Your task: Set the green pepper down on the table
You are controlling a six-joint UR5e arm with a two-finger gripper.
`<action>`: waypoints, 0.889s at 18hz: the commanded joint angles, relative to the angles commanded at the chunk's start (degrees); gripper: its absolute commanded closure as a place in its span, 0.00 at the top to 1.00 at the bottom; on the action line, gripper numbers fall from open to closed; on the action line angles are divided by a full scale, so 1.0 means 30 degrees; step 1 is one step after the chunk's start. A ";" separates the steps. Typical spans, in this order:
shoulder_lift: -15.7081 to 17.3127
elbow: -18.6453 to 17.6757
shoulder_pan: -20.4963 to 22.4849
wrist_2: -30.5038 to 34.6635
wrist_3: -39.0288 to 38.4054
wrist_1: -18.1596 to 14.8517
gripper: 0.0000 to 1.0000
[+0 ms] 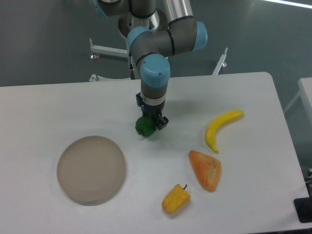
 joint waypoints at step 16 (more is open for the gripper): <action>-0.0555 0.4830 0.3482 0.0000 0.3333 -0.0293 1.00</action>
